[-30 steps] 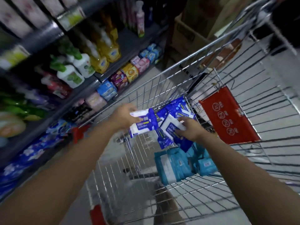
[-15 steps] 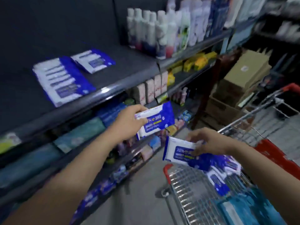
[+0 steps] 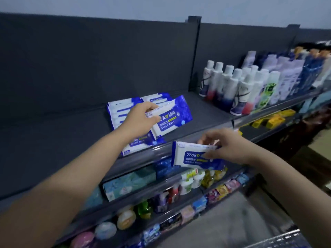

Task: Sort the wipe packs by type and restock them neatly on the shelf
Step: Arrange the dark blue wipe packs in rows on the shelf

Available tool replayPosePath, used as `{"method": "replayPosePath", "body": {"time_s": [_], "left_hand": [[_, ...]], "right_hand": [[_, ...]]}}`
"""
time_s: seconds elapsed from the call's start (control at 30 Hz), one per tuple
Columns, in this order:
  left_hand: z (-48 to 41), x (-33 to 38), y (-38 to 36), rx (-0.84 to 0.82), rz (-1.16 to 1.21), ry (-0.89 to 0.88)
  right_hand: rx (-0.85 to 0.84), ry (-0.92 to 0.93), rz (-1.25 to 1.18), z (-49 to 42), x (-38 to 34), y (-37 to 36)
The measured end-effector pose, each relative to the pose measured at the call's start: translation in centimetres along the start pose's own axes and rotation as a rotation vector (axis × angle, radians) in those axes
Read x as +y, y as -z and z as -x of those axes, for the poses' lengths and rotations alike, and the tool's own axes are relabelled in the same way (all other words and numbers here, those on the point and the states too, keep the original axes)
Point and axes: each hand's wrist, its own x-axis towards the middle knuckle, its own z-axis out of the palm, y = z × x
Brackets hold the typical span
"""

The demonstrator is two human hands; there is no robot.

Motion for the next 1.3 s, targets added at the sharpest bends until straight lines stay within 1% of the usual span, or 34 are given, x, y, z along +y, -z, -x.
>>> {"method": "replayPosePath", "body": {"time_s": [0.07,0.2,0.27,0.33,0.4,0.43,0.53,0.6,0.63,0.77,0.87,0.93,1.0,1.07,1.13,1.2,1.3], "left_hand": [[-2.9,-0.3,-0.6,0.003,-0.026,-0.014],[-8.8,-1.3,-2.5,-0.01,-0.047,0.021],[-11.6,-2.4,-3.3,-0.051,-0.075,0.095],[-13.5,-3.7,-3.7,-0.108,-0.192,0.147],[-14.7,-4.7,-3.8,-0.14,-0.319,0.143],[-15.1,-5.0,-3.7,-0.149,-0.345,0.123],[-15.6,-5.4,-3.2,-0.252,-0.347,0.075],[-15.7,-5.6,-2.9,-0.347,-0.336,0.088],[-15.8,-5.8,-2.8,-0.369,-0.315,0.108],[-15.7,-6.5,-2.5,-0.331,-0.184,0.17],[-15.6,-6.4,-2.1,-0.267,-0.134,0.161],[-15.1,-5.7,-1.8,-0.271,-0.114,0.189],[-14.5,-4.7,-2.0,-0.348,-0.202,0.205],[-13.6,-3.8,-2.7,-0.45,-0.421,0.183],[-12.8,-3.0,-3.7,-0.518,-0.653,0.122],[-12.5,-2.7,-4.8,-0.522,-0.821,0.065],[-12.2,-2.7,-5.8,-0.456,-0.912,0.023]], "right_hand": [[0.021,0.038,-0.101,-2.8,0.7,1.5],[0.115,0.064,-0.484,-8.2,2.8,4.6],[0.088,0.046,-0.558,-11.2,4.2,5.9],[0.049,0.035,-0.577,-14.1,5.6,6.7],[-0.002,0.019,-0.559,-17.1,6.9,7.0],[-0.034,0.017,-0.538,-18.4,7.3,6.8],[-0.129,0.008,-0.528,-21.5,8.4,6.0],[-0.174,0.007,-0.499,-23.0,8.8,5.4],[-0.197,0.017,-0.458,-23.7,9.1,5.1],[-0.241,0.095,-0.293,-25.3,9.4,3.9],[-0.218,0.166,-0.234,-25.6,9.1,3.5],[-0.191,0.196,-0.18,-25.6,8.9,3.3],[-0.152,0.209,-0.096,-25.6,8.9,2.9],[-0.109,0.22,-0.053,-25.4,9.3,2.3],[-0.059,0.244,-0.027,-25.2,10.0,1.9],[-0.028,0.268,-0.004,-24.9,10.7,1.6],[-0.004,0.279,-0.042,-24.5,11.6,1.6]]}}
